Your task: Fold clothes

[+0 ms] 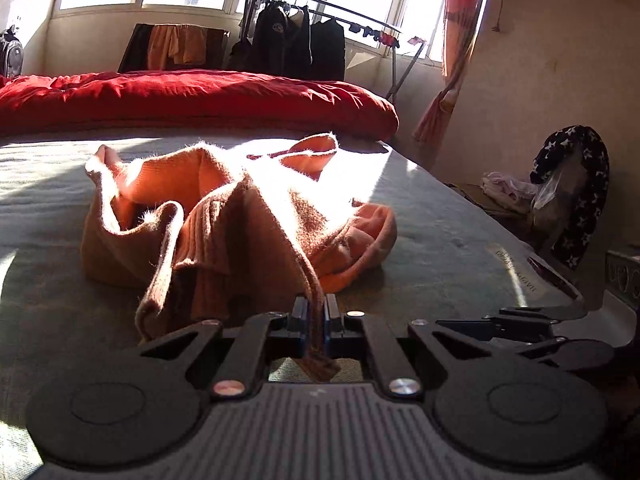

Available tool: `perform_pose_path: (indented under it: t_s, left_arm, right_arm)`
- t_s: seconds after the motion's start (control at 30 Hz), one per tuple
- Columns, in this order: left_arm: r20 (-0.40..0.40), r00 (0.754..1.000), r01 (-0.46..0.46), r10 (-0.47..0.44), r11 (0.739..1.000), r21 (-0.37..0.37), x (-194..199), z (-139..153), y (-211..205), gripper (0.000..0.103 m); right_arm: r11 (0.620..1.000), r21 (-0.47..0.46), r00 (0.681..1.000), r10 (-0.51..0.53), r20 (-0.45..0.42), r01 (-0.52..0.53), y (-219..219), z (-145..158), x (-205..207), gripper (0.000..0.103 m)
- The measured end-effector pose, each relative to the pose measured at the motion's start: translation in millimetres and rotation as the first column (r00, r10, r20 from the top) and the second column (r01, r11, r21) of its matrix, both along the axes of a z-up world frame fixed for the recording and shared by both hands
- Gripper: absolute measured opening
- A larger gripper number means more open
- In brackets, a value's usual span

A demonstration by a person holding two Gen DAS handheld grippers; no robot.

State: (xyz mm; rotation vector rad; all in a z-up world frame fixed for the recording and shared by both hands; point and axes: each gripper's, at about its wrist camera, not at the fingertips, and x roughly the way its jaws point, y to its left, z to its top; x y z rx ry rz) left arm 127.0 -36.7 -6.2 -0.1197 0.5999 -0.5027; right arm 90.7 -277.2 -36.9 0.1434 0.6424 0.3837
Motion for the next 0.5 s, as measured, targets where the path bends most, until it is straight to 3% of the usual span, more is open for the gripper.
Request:
perform_pose_path:
  t_s: [0.2, 0.33, 0.4, 0.43, 0.47, 0.5]
  left_arm:
    - [-0.019, 0.999, 0.047, -0.049, 0.995, -0.084, 9.1, 8.1, -10.6, 0.005]
    - [-0.011, 0.996, 0.084, -0.086, 0.989, -0.120, 8.5, 14.7, -19.0, 0.005]
    - [0.006, 0.996, 0.086, -0.086, 0.991, -0.104, 7.1, 17.2, -23.4, 0.005]
    - [0.013, 0.996, 0.086, -0.086, 0.992, -0.093, 6.2, 17.7, -24.5, 0.006]
    - [0.020, 0.996, 0.084, -0.083, 0.993, -0.088, 5.3, 17.6, -23.7, 0.006]
    - [0.028, 0.996, 0.082, -0.080, 0.993, -0.084, 4.4, 17.5, -23.0, 0.008]
  right_arm:
    - [0.991, -0.050, 0.984, 0.127, 0.125, -0.121, 28.6, 14.4, -8.4, 0.059]
    - [0.985, -0.118, 0.970, 0.144, 0.197, -0.122, 43.2, 20.2, -4.7, 0.058]
    - [0.986, -0.127, 0.969, 0.134, 0.206, -0.110, 47.2, 21.4, 0.9, 0.046]
    - [0.986, -0.130, 0.969, 0.131, 0.210, -0.105, 48.8, 22.3, 2.9, 0.026]
    - [0.986, -0.132, 0.969, 0.128, 0.212, -0.102, 50.2, 23.0, 4.6, 0.013]
    - [0.987, -0.127, 0.969, 0.127, 0.211, -0.101, 50.0, 23.3, 5.3, 0.013]
